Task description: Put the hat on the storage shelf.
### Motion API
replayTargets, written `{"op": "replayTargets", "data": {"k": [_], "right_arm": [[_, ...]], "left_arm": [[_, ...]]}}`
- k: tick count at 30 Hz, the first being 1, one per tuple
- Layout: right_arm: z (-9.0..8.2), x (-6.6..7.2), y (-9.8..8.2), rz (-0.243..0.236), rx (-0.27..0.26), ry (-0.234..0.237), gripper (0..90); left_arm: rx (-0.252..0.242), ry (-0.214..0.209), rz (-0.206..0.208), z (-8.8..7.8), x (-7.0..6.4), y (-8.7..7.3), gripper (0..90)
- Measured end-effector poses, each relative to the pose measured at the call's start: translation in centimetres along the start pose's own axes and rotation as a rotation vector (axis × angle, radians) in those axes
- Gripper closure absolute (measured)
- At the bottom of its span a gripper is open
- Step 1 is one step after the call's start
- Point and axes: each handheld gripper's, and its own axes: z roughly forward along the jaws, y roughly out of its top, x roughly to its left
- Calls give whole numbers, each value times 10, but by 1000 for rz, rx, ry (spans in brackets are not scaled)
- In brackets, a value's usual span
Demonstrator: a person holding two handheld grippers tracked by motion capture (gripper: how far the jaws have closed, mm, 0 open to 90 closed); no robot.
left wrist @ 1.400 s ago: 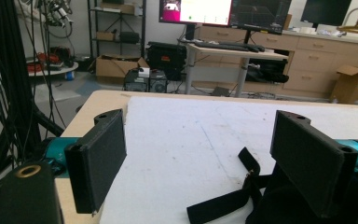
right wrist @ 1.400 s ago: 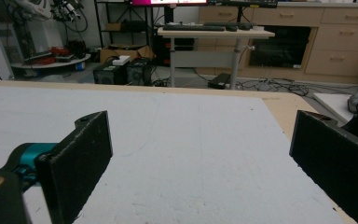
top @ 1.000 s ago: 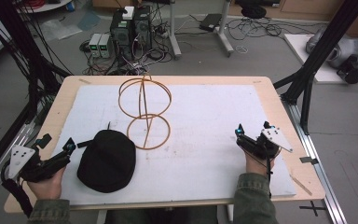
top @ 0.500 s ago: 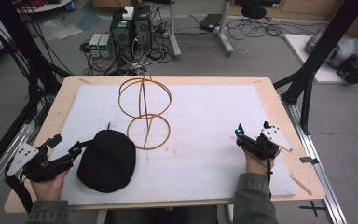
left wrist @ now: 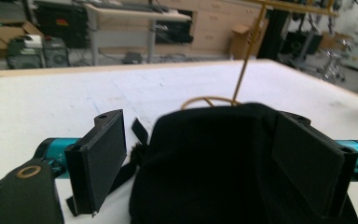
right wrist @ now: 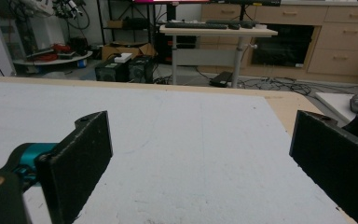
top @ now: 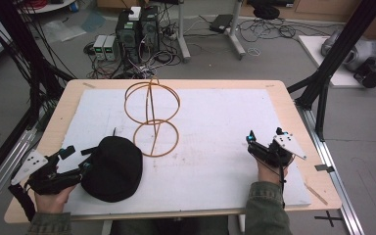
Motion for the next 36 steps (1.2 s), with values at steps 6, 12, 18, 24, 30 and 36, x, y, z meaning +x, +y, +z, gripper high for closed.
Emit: {"op": "replayTargets", "data": {"k": [6,12,18,24,30,36], "right_arm": [[0,1,0,3,4,6,48],[1,0,0,-1,5,8,48],[1,0,0,-8,9,5,48],[2,-1,-1,-7,9,6,48],[1,0,0,-3,7,13,47],[1,0,-1,-7,8,24,47]], "left_arm": [[92,-49,54,10,-7,-2,185],[167,-87,88,20,-13,-6,185],[215,-90,98,21,-14,-6,211],[243,-97,106,24,-16,-8,268],[222,-88,98,22,-15,-8,408],[216,-120,121,18,-15,-6,810]]}}
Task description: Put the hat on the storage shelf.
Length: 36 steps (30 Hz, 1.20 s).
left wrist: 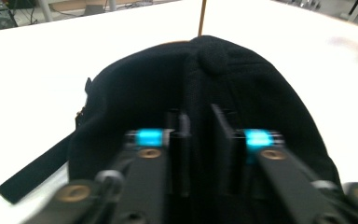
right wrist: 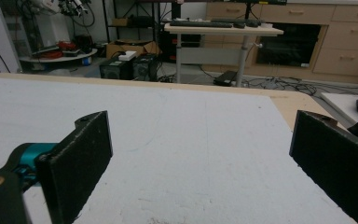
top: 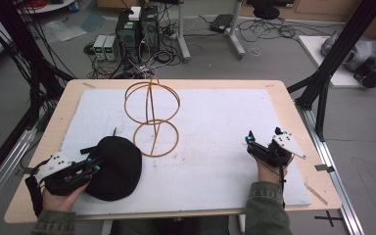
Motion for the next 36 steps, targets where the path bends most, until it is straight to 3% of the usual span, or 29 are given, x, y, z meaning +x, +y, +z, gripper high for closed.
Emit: {"op": "replayTargets", "data": {"k": [1,4,11,20,28,31,36], "right_arm": [[0,0,0,0,0,0,48],[0,0,0,0,2,-2,47],[0,0,0,-3,0,-1,48],[0,1,0,-6,-1,-3,48],[0,2,0,-17,-1,-6,48],[-1,2,0,-21,-1,-6,48],[-1,3,0,-37,1,-1,48]], "left_arm": [[0,0,0,0,0,0,860],[-11,10,41,-2,-2,1,875],[-24,7,51,-2,-3,1,876],[-82,31,75,-6,-6,6,877],[-194,77,61,-17,-6,18,877],[-226,71,40,-19,-4,22,877],[-253,83,56,-22,-4,29,877]]}}
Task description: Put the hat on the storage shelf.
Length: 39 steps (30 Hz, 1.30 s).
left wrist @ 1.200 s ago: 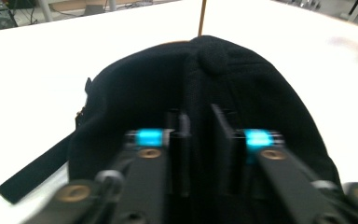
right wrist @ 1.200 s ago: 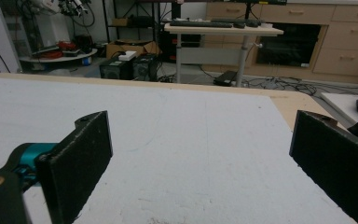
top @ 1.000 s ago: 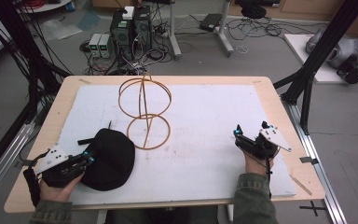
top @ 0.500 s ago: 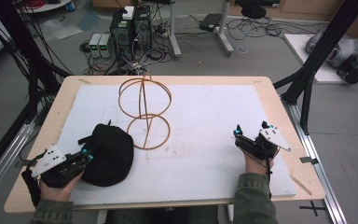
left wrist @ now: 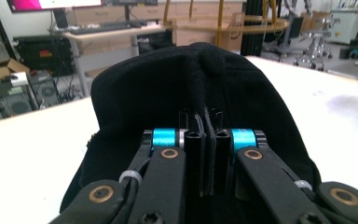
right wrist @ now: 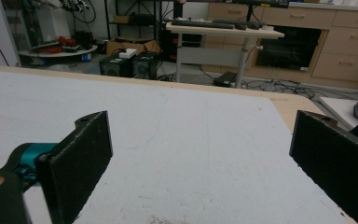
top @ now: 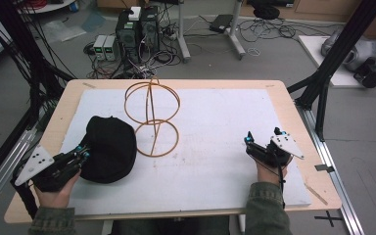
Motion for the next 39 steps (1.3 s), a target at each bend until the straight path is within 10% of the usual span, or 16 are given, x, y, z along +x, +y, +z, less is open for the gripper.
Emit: {"op": "replayTargets", "data": {"k": [18,39], "right_arm": [[2,4,-1,-22,14,27,48],[3,6,0,-20,3,45,48]], "left_arm": [[-191,32,23,-17,7,43,877],[-386,0,7,17,13,98,876]]}}
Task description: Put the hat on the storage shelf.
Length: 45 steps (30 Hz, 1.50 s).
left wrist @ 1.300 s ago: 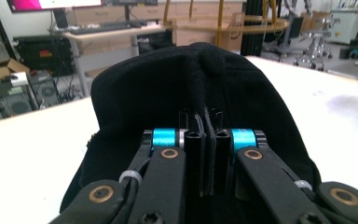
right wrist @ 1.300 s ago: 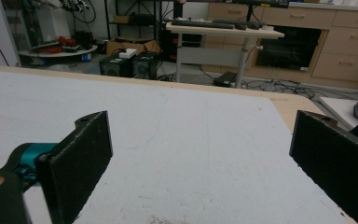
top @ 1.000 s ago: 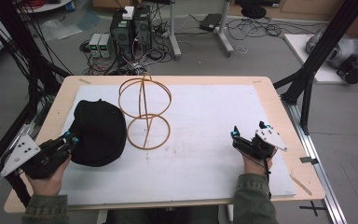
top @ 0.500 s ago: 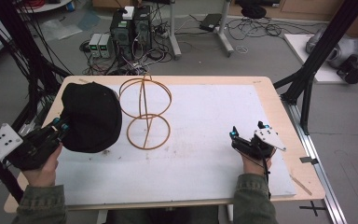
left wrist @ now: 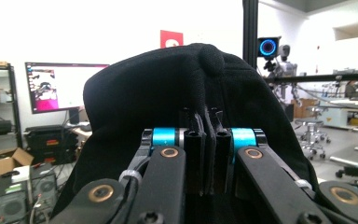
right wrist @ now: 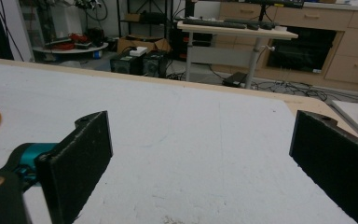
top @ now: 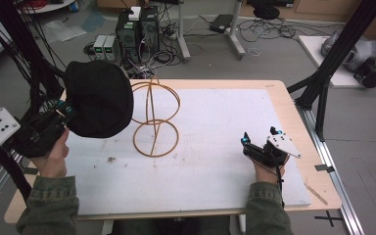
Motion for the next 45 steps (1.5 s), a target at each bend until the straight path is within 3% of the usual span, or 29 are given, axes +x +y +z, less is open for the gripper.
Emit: {"op": "replayTargets", "data": {"k": [8,21,29,39,45], "right_arm": [[0,1,0,22,1,1,47],[1,0,0,18,-5,12,48],[2,1,0,14,-4,15,48],[2,2,1,14,-3,30,48],[2,2,1,7,-2,32,48]], "left_arm": [[-30,-51,-22,26,-7,4,876],[-35,-87,-64,72,-14,10,876],[15,-125,-36,97,-17,15,876],[47,-147,-60,123,-23,7,876],[76,-149,-74,127,-21,2,876]]}}
